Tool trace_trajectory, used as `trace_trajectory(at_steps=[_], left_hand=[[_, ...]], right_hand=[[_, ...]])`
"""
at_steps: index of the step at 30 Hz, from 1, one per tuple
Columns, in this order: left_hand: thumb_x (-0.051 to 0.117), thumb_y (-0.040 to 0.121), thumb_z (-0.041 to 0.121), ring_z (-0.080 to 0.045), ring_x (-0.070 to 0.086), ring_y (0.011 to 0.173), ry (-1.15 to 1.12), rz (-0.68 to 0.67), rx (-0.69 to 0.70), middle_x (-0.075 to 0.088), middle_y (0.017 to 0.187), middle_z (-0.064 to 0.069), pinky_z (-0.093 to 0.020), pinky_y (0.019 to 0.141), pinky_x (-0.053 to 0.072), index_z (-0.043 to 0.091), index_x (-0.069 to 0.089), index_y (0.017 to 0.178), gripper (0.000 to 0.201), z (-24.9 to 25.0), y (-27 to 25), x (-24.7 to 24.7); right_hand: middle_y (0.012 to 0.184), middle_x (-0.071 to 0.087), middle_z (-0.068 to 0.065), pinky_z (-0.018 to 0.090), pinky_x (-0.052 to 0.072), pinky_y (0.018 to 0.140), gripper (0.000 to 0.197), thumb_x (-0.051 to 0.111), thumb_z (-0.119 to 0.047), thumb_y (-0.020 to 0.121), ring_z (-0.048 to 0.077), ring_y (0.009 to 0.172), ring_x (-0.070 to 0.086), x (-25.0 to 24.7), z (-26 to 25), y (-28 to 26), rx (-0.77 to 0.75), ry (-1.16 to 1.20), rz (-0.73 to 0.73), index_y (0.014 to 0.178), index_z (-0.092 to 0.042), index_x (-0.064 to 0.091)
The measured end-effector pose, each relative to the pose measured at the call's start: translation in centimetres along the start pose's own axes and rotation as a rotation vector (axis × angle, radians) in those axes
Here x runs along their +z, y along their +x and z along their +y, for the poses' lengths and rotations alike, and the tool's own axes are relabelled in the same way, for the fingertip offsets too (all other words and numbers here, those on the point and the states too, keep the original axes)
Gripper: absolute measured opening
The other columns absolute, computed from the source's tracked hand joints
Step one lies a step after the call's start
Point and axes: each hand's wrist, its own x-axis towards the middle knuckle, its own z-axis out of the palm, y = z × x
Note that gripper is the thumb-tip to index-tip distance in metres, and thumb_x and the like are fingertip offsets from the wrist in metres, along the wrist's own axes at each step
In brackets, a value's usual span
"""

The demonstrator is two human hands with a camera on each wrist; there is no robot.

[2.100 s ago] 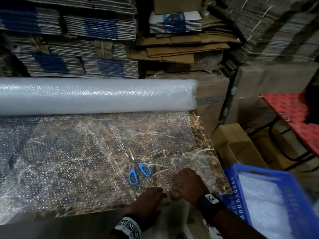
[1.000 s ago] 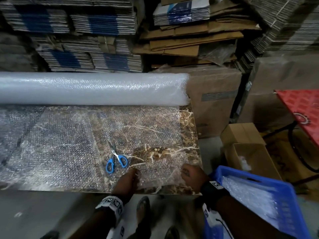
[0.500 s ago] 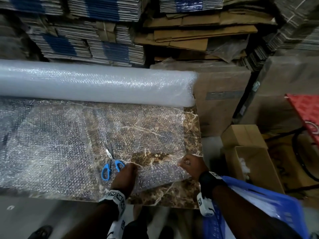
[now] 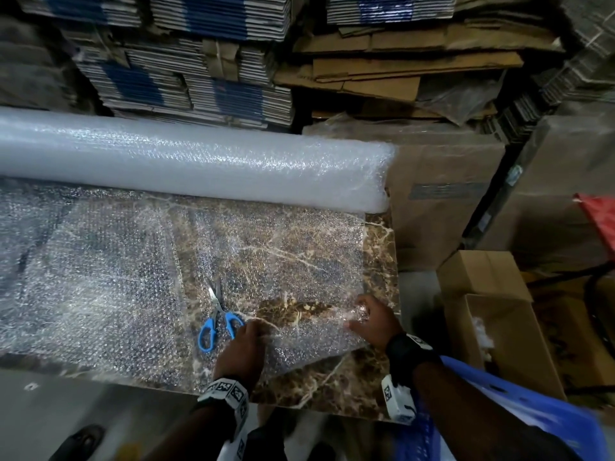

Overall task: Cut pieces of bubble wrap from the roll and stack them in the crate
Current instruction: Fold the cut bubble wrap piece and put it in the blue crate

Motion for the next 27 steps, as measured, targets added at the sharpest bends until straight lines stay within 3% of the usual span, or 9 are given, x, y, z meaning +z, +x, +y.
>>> trace_trajectory(at_steps=[4, 7, 10, 12, 16, 19, 23, 25, 27], left_hand=[[0.049, 0.095, 0.024, -0.020, 0.063, 0.077, 0.026, 0.048, -0.003, 0.055, 0.110, -0.003, -0.039, 0.065, 0.055, 0.026, 0.046, 0.111, 0.016, 0.0, 0.1, -0.1], [0.058, 0.090, 0.014, -0.014, 0.056, 0.073, 0.061, 0.107, 0.045, 0.055, 0.105, 0.000, -0.031, 0.059, 0.051, 0.024, 0.049, 0.108, 0.023, 0.6, 0.1, -0.4], [0.070, 0.075, 0.001, -0.013, 0.051, 0.071, 0.176, 0.181, 0.227, 0.059, 0.094, 0.000, -0.024, 0.057, 0.040, 0.020, 0.058, 0.097, 0.031, 2.0, -0.2, -0.6], [0.071, 0.072, 0.005, -0.016, 0.056, 0.077, 0.235, 0.179, 0.393, 0.061, 0.096, 0.004, -0.030, 0.064, 0.045, 0.024, 0.061, 0.094, 0.031, 3.0, -0.4, 0.0], [0.051, 0.077, 0.037, -0.019, 0.065, 0.106, 0.308, -0.003, 0.542, 0.063, 0.125, 0.003, -0.038, 0.086, 0.054, 0.024, 0.057, 0.126, 0.051, 2.8, -1.4, 2.5], [0.047, 0.079, 0.044, -0.024, 0.043, 0.134, 0.464, -0.115, 0.537, 0.045, 0.148, -0.006, -0.045, 0.106, 0.037, 0.013, 0.030, 0.151, 0.081, 0.7, -1.9, 4.0], [0.042, 0.087, 0.051, -0.026, 0.036, 0.140, 0.475, -0.118, 0.577, 0.034, 0.155, -0.007, -0.045, 0.107, 0.025, 0.012, 0.028, 0.152, 0.077, -0.3, -2.1, 3.7], [0.058, 0.083, 0.047, -0.028, 0.035, 0.141, 0.444, -0.128, 0.563, 0.026, 0.158, -0.007, -0.046, 0.112, 0.030, 0.016, 0.018, 0.155, 0.088, -0.8, -1.6, 3.6], [0.083, 0.063, 0.039, -0.030, 0.034, 0.141, 0.388, -0.192, 0.495, 0.023, 0.158, -0.009, -0.048, 0.109, 0.040, 0.017, 0.016, 0.154, 0.115, -1.7, -1.2, 3.3]], right_hand=[[0.120, 0.059, 0.001, 0.031, 0.050, 0.085, 0.060, 0.080, -0.037, 0.074, 0.019, 0.104, 0.060, 0.2, 0.3, -0.3, 0.048, -0.104, -0.021, 0.126, -0.025, 0.052], [0.122, 0.053, 0.004, 0.034, 0.050, 0.084, 0.056, 0.077, -0.038, 0.077, 0.026, 0.107, 0.058, 0.5, -0.6, -0.9, 0.024, -0.341, 0.137, 0.123, -0.022, 0.052], [0.125, 0.052, 0.007, 0.036, 0.048, 0.092, 0.039, 0.066, -0.030, 0.082, 0.024, 0.110, 0.052, 1.1, -2.7, -2.1, -0.196, -0.560, 0.260, 0.117, -0.019, 0.055], [0.129, 0.051, 0.003, 0.035, 0.047, 0.097, 0.033, 0.053, -0.032, 0.089, 0.018, 0.113, 0.049, 2.2, -4.0, -3.0, -0.381, -0.531, 0.162, 0.120, -0.021, 0.053], [0.162, 0.019, 0.011, 0.047, 0.021, 0.119, 0.071, 0.039, -0.054, 0.093, 0.029, 0.149, 0.017, 5.5, -3.7, -4.4, -0.482, -0.624, -0.156, 0.151, -0.014, 0.030], [0.162, 0.016, 0.011, 0.057, 0.024, 0.115, 0.082, 0.030, -0.069, 0.093, 0.033, 0.149, 0.016, 6.1, -1.4, -4.5, -0.439, -0.754, -0.180, 0.153, -0.014, 0.027], [0.162, 0.013, 0.010, 0.056, 0.021, 0.115, 0.091, 0.023, -0.077, 0.090, 0.032, 0.149, 0.016, 4.8, 0.2, -4.4, -0.353, -0.807, -0.140, 0.154, -0.013, 0.023], [0.163, 0.002, 0.007, 0.055, 0.007, 0.119, 0.091, 0.026, -0.074, 0.090, 0.030, 0.151, 0.005, 4.1, 0.8, -4.4, -0.338, -0.810, -0.119, 0.156, -0.013, 0.013], [0.160, 0.024, 0.011, 0.055, 0.015, 0.118, 0.088, 0.036, -0.069, 0.086, 0.031, 0.147, 0.027, 3.6, 0.8, -4.2, -0.297, -0.849, -0.111, 0.151, -0.009, 0.032]])
